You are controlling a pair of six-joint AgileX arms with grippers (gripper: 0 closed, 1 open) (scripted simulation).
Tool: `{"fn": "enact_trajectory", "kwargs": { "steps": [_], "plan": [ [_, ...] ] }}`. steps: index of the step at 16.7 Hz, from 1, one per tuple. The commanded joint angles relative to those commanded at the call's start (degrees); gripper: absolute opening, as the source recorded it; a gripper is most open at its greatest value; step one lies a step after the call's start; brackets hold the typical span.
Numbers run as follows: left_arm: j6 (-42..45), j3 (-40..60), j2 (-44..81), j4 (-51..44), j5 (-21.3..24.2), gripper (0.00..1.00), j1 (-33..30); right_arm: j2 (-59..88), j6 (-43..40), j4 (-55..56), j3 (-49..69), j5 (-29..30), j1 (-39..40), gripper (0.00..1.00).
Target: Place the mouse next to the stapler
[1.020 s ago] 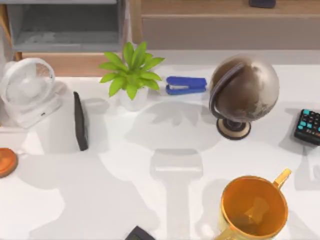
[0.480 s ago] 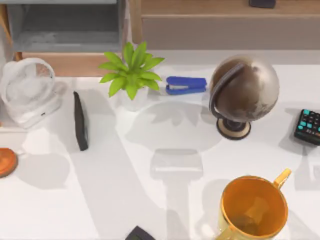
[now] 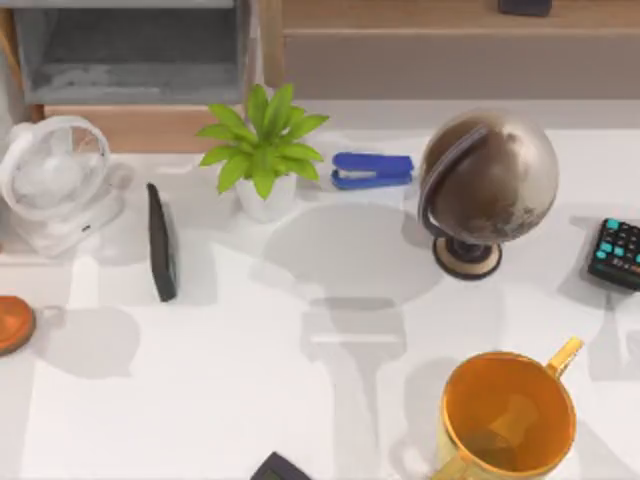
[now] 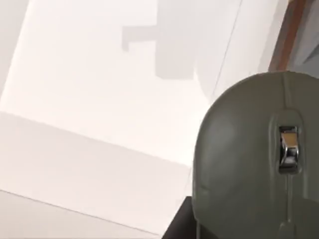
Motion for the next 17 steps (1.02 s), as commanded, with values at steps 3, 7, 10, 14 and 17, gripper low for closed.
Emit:
{"fn": "enact_trajectory", "kwargs": {
  "steps": [3, 7, 10, 14, 17],
  "plan": [
    [-5.5, -7.3, -6.5, 2.5, -0.5, 0.0, -6.9, 0.0, 0.0, 0.0, 0.0, 0.0, 0.0, 1.0],
    [-13.0, -18.4, -13.1, 6.3, -1.2, 0.0, -17.4, 0.0, 0.0, 0.0, 0.0, 0.0, 0.0, 1.0],
    [-18.4, -27.0, -16.1, 9.2, -1.8, 0.0, -25.6, 0.0, 0.0, 0.0, 0.0, 0.0, 0.0, 1.0],
    [-24.8, -38.0, -17.8, 13.2, -2.5, 0.0, -35.9, 0.0, 0.0, 0.0, 0.0, 0.0, 0.0, 1.0],
    [-28.8, -44.9, -17.8, 15.8, -3.0, 0.0, -42.5, 0.0, 0.0, 0.0, 0.0, 0.0, 0.0, 1.0]
  ]
}}
